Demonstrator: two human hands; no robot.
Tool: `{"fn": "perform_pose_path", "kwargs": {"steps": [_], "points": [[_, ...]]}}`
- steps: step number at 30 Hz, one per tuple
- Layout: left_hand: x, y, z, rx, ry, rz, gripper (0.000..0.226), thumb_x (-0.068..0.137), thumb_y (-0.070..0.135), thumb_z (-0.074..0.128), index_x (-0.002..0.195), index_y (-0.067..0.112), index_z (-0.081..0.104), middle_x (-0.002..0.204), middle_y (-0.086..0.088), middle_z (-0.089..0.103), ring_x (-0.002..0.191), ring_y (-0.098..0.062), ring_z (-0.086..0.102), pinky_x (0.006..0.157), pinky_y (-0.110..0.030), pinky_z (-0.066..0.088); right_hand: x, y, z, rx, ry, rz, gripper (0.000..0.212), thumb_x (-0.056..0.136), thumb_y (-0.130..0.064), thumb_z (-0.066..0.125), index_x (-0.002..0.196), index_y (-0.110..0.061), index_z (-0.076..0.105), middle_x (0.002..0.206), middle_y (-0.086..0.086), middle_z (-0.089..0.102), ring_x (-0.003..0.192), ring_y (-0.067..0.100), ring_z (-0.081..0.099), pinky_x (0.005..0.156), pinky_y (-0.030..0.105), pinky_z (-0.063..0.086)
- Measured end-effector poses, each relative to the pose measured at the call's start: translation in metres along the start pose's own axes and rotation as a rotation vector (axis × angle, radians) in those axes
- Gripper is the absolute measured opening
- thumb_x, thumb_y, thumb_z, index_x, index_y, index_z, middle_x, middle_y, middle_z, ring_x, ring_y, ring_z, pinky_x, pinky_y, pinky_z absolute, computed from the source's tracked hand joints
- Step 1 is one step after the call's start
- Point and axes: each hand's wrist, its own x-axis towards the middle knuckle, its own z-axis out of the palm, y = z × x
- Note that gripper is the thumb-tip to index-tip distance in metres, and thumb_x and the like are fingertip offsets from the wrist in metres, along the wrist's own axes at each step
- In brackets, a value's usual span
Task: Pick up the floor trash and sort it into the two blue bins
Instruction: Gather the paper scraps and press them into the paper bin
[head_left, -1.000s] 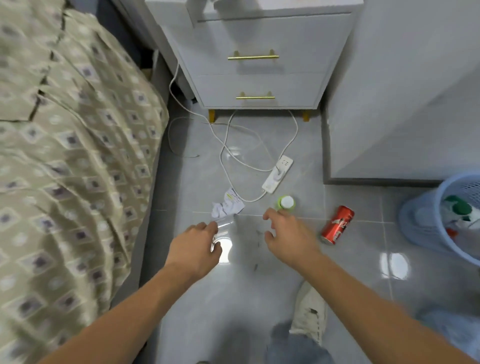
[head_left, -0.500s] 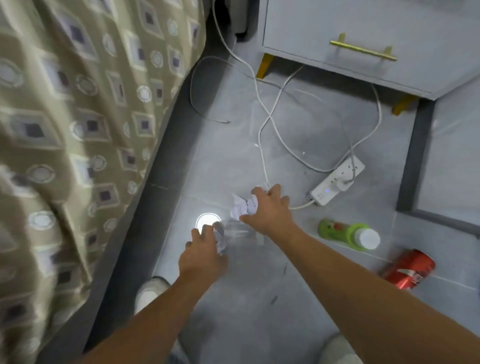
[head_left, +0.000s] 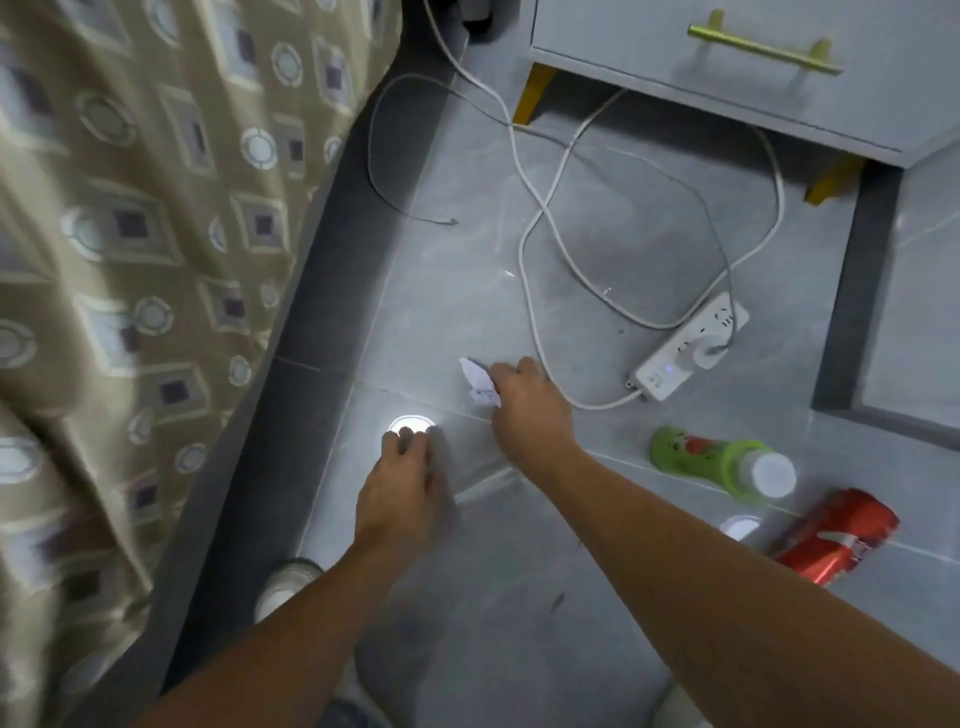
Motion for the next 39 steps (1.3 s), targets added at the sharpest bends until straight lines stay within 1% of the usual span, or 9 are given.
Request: {"fn": "perform_pose_path", "kwargs": {"steps": [5,9,13,18,20,24,29,33,39], "points": [[-0.023,0.026,-0.065,-0.016,0.025,0.050,0.016,0.096,0.025,0.060,0.110,0.021,0.054,0.111,-0.005,0.047,0.077,-0.030,0.061,0.075,-0.042,0.057,-0.039,-0.007,-0.055,0.147,0.122,0.003,0.029,0.079,0.003,0.061,0.105,-0.012,0.060,0.100,0.016,0.053,0.077,0.042,0.060,0.058,0.037,0.039],[-0.056,0.078,-0.118,-0.006,0.040,0.265,0.018,0.092,0.024,0.067,0.104,0.022,0.054,0.109,0.001,0.048,0.073,-0.031,0.061,0.069,-0.041,0.055,-0.112,-0.002,-0.109,0.291,0.245,0.025,0.025,0.077,-0.002,0.063,0.098,-0.014,0.054,0.100,0.012,0.050,0.075,0.039,0.056,0.055,0.036,0.035],[-0.108,0.145,-0.156,0.028,-0.009,0.504,0.025,0.090,0.026,0.070,0.109,0.023,0.054,0.106,0.007,0.048,0.072,-0.025,0.060,0.062,-0.033,0.048,-0.214,0.026,-0.156,0.433,0.365,0.201,0.018,0.083,-0.011,0.063,0.094,-0.018,0.051,0.097,0.005,0.048,0.077,0.034,0.055,0.059,0.043,0.047],[-0.199,0.221,-0.166,-0.012,-0.154,0.698,0.031,0.090,0.028,0.068,0.115,0.030,0.050,0.106,0.011,0.049,0.086,-0.023,0.061,0.068,-0.038,0.052,-0.354,0.089,-0.181,0.518,0.517,0.484,0.016,0.084,-0.013,0.069,0.088,-0.018,0.054,0.091,-0.002,0.051,0.074,0.023,0.054,0.061,0.033,0.039],[-0.232,0.247,-0.154,-0.048,-0.193,0.774,0.034,0.090,0.026,0.069,0.119,0.029,0.051,0.107,0.011,0.052,0.093,-0.020,0.060,0.074,-0.037,0.051,-0.402,0.119,-0.183,0.562,0.574,0.616,0.021,0.080,-0.010,0.072,0.084,-0.019,0.053,0.086,-0.004,0.051,0.070,0.018,0.051,0.061,0.027,0.033],[-0.291,0.306,-0.106,-0.065,-0.292,0.855,0.036,0.091,0.027,0.070,0.122,0.027,0.053,0.106,0.012,0.055,0.098,-0.015,0.059,0.079,-0.030,0.047,-0.490,0.180,-0.183,0.603,0.663,0.785,0.021,0.079,-0.007,0.073,0.081,-0.014,0.054,0.080,-0.003,0.052,0.071,0.018,0.049,0.063,0.032,0.035],[-0.374,0.389,-0.020,-0.024,-0.388,0.983,0.037,0.092,0.034,0.069,0.125,0.031,0.053,0.113,0.012,0.055,0.098,-0.012,0.058,0.079,-0.025,0.044,-0.592,0.261,-0.179,0.611,0.775,0.933,0.021,0.083,-0.006,0.070,0.087,-0.017,0.052,0.086,0.003,0.055,0.073,0.018,0.047,0.063,0.026,0.027],[-0.437,0.454,0.054,0.015,-0.444,1.077,0.038,0.093,0.035,0.067,0.128,0.029,0.053,0.115,0.008,0.052,0.097,-0.012,0.057,0.080,-0.027,0.051,-0.661,0.329,-0.168,0.626,0.801,1.026,0.024,0.083,-0.007,0.069,0.096,-0.018,0.052,0.096,0.001,0.055,0.081,0.019,0.054,0.067,0.033,0.043],[-0.471,0.516,0.167,0.178,-0.432,1.113,0.033,0.093,0.035,0.066,0.121,0.024,0.051,0.111,0.001,0.048,0.093,-0.022,0.060,0.077,-0.040,0.056,-0.699,0.420,-0.135,0.608,0.726,1.096,0.031,0.079,-0.001,0.068,0.102,-0.014,0.053,0.104,0.001,0.049,0.076,0.020,0.050,0.064,0.031,0.033]]}}
